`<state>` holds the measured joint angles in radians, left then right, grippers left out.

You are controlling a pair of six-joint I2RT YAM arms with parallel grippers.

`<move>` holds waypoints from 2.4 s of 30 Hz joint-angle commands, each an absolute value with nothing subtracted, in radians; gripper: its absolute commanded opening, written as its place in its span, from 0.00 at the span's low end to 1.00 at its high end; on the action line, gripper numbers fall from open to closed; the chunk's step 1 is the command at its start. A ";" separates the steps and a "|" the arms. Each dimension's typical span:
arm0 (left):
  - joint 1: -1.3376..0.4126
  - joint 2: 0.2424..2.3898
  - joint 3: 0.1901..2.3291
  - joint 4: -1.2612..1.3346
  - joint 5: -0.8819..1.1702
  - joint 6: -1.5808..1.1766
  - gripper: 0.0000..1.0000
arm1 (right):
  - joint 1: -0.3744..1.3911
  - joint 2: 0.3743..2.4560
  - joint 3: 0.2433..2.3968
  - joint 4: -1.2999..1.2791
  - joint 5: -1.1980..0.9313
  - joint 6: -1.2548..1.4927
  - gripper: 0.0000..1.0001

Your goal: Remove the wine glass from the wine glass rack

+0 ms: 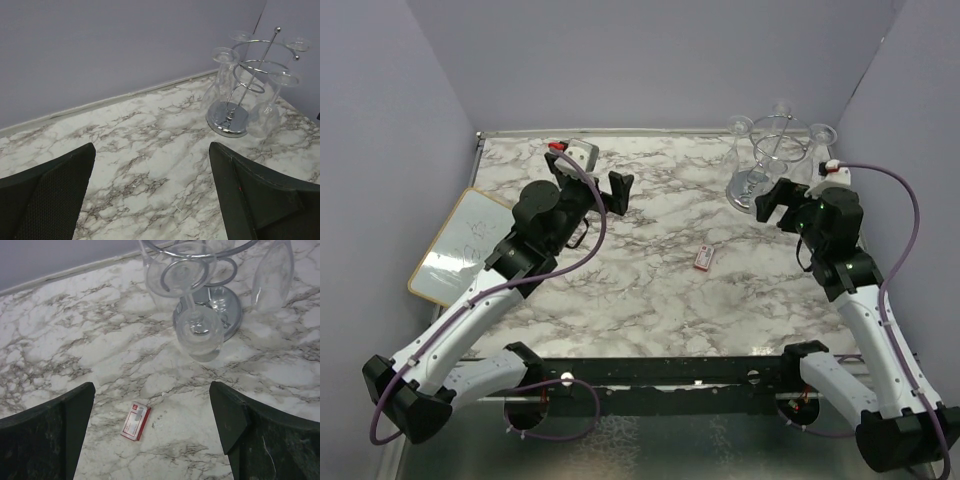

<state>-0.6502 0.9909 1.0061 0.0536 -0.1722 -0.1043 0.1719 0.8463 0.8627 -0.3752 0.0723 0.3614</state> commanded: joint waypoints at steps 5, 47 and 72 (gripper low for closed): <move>-0.657 1.043 1.089 -0.023 -0.113 -0.072 0.99 | 0.005 0.904 0.956 -0.404 -0.029 0.422 0.99; -0.658 0.987 0.990 0.011 -0.083 -0.056 0.98 | -0.256 1.156 0.831 0.080 -0.489 1.219 0.65; -0.658 0.986 0.991 0.007 -0.081 -0.050 0.98 | -0.209 1.223 0.769 0.255 -0.450 1.375 0.46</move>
